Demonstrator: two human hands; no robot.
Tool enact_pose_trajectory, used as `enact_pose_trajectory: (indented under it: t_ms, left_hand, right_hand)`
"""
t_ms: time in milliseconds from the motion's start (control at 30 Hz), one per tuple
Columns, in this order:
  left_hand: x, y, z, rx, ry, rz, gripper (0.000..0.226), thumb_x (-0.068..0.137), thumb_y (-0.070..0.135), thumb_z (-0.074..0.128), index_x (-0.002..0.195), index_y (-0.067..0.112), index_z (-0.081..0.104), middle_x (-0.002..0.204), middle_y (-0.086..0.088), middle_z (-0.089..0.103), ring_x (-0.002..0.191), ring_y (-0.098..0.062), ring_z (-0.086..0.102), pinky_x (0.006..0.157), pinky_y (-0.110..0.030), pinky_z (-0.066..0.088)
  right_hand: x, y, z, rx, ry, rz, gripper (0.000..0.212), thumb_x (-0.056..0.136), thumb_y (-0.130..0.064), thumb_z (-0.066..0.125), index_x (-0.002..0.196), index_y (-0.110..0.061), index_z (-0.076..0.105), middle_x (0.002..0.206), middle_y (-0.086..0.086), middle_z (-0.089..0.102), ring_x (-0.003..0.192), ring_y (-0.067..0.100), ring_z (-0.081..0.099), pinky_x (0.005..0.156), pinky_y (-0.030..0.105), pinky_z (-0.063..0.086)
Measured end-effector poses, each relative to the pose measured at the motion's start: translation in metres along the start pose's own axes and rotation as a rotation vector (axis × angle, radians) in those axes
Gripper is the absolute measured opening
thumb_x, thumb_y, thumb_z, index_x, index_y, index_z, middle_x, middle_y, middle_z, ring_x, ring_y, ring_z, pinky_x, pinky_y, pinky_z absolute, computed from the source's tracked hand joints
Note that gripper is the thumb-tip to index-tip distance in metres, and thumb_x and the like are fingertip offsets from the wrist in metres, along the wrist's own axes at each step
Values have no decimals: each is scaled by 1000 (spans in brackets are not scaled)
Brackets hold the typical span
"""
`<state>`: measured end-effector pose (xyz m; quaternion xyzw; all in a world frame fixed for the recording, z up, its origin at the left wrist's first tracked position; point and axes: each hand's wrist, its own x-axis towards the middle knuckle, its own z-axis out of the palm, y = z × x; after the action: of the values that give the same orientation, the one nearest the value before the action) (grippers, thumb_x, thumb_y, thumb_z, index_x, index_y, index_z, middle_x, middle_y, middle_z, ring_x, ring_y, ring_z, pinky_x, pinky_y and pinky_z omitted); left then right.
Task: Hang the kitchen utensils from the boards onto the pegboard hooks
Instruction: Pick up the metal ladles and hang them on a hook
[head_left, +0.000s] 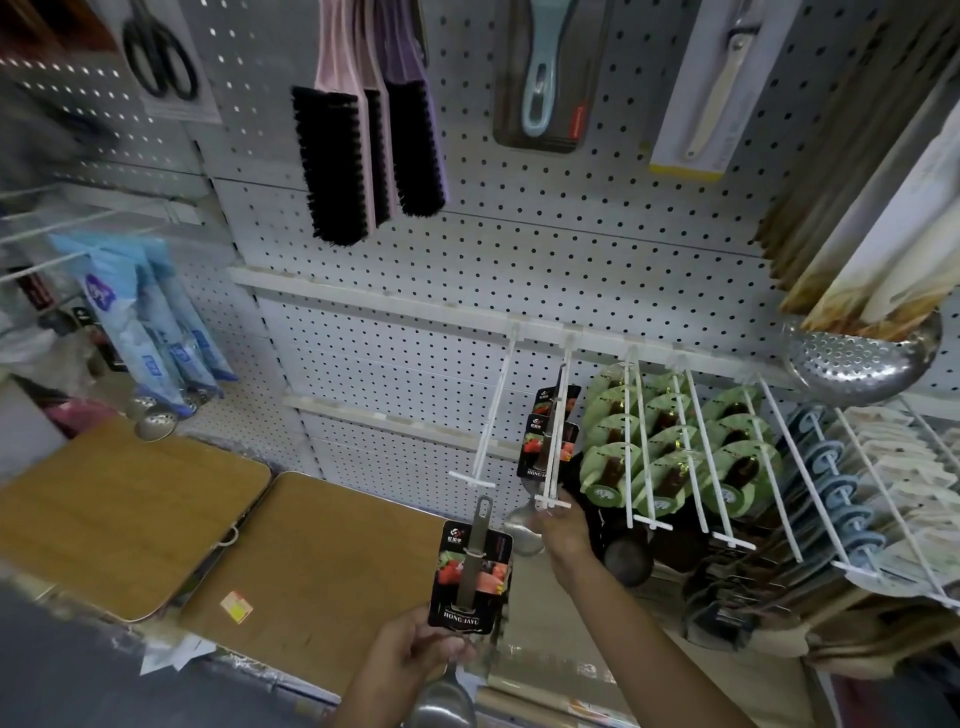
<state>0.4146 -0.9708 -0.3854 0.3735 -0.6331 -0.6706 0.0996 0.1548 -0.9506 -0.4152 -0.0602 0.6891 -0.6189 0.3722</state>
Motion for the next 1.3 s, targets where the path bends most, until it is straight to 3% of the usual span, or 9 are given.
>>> enact_pose_trajectory:
  t_ms: [133,200,233,300,400,533,667,900,1300]
  left_hand:
    - [5,-1,4,36,-1,5,20,90,4,67,107,14,69,94,-3,79,96,-17,74,95,-39,55]
    - [10,-3,7,31,3,-12,20,89,3,68,106,14,69,93,-3,79,95,-17,74,94,-40,56]
    - [12,-5,8,28,3,-17,20,89,3,68,106,14,69,93,-4,79,95,-19,74,94,-42,56]
    - [16,-9,11,41,-11,-2,20,90,5,68,108,15,69,94,-5,79,96,-20,74,94,-44,56]
    - [21,-14,18,52,-51,26,21,91,4,65,110,14,68,95,-4,79,98,-18,74,95,-43,55]
    - [26,-19,29,27,-107,32,22,91,2,65,111,11,67,96,-9,78,98,-24,74,96,-47,54]
    - [29,-18,41,-7,-132,56,19,89,3,66,108,8,67,94,-12,78,96,-27,74,91,-47,56]
    - [32,-19,52,-80,-119,60,18,84,1,70,102,3,70,91,-15,78,90,-26,75,78,-27,56]
    - [44,-19,56,-91,-54,14,11,80,-15,70,84,-5,69,77,-10,78,71,-14,75,63,-19,54]
  right_hand:
    - [-23,10,-6,79,-180,13,59,62,0,85,113,-8,56,116,14,62,85,9,66,60,14,51]
    - [-42,11,-10,124,-263,-2,45,67,-3,80,108,-5,63,108,8,71,90,14,67,64,20,53]
    - [-52,13,-14,94,-310,-27,33,74,4,72,104,-8,67,99,2,74,91,17,66,66,23,52]
    - [-76,13,-20,-78,-406,-102,50,74,23,60,107,-14,67,96,-3,74,98,19,66,76,29,52]
    - [-104,12,-29,-165,-473,-192,56,69,25,60,111,-11,63,101,-5,75,102,13,68,82,25,52]
    - [-129,5,-35,-142,-431,-278,41,74,25,63,98,-8,66,88,-5,75,87,7,69,74,21,52]
    - [-139,3,-33,-38,-273,-337,12,81,1,71,92,-5,71,87,4,77,82,13,70,72,22,53]
    - [-147,-4,-29,-25,-165,-342,11,83,5,68,85,-6,70,76,-2,76,73,6,70,67,17,51]
    - [-137,-10,-19,-64,-99,-333,10,83,-1,71,79,-9,70,71,-2,74,69,5,68,63,16,48]
